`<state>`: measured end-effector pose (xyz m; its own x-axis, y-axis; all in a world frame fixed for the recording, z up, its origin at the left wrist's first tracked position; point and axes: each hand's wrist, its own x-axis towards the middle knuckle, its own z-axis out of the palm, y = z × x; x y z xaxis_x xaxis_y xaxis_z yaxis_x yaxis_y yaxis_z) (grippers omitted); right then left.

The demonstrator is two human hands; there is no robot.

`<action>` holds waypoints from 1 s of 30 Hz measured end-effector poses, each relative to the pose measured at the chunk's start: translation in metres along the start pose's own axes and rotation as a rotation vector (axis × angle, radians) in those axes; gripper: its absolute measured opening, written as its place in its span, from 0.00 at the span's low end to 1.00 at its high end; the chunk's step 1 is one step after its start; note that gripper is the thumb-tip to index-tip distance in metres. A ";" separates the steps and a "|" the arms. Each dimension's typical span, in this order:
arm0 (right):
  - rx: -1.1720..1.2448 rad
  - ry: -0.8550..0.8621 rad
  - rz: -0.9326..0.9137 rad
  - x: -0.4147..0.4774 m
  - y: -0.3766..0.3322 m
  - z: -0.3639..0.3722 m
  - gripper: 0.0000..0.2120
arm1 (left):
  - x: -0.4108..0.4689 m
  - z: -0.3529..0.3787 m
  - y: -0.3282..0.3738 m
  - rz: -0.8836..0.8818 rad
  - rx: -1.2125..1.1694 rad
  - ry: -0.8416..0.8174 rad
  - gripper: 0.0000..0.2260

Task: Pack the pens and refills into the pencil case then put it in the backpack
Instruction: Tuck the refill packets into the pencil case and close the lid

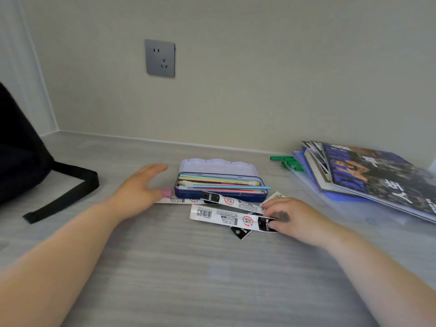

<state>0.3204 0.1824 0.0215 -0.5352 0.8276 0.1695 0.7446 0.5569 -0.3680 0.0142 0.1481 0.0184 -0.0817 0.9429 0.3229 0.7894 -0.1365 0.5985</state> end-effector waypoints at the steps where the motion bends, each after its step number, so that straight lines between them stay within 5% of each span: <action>1: 0.002 -0.001 -0.004 0.000 0.001 0.000 0.09 | -0.003 -0.005 -0.006 -0.027 0.080 -0.067 0.29; 4: 0.011 -0.016 -0.012 0.000 0.002 0.000 0.08 | -0.012 -0.005 -0.014 -0.093 0.167 -0.183 0.29; 13: 0.093 0.053 0.009 -0.002 -0.001 0.002 0.14 | -0.003 0.009 -0.006 -0.116 0.191 -0.162 0.19; 18: 0.137 0.320 0.099 0.026 0.002 0.002 0.10 | 0.003 0.010 -0.004 -0.123 0.148 -0.051 0.12; 24: 0.224 0.346 0.238 0.041 0.014 0.016 0.11 | 0.010 -0.002 0.004 -0.138 0.241 -0.018 0.07; 30: 0.353 0.340 0.278 0.043 0.019 0.019 0.12 | 0.034 0.000 0.043 -0.083 0.081 0.115 0.05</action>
<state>0.3039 0.2271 0.0047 -0.1359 0.9486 0.2858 0.6294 0.3055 -0.7145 0.0453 0.1743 0.0555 -0.2141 0.9082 0.3596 0.8230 -0.0305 0.5672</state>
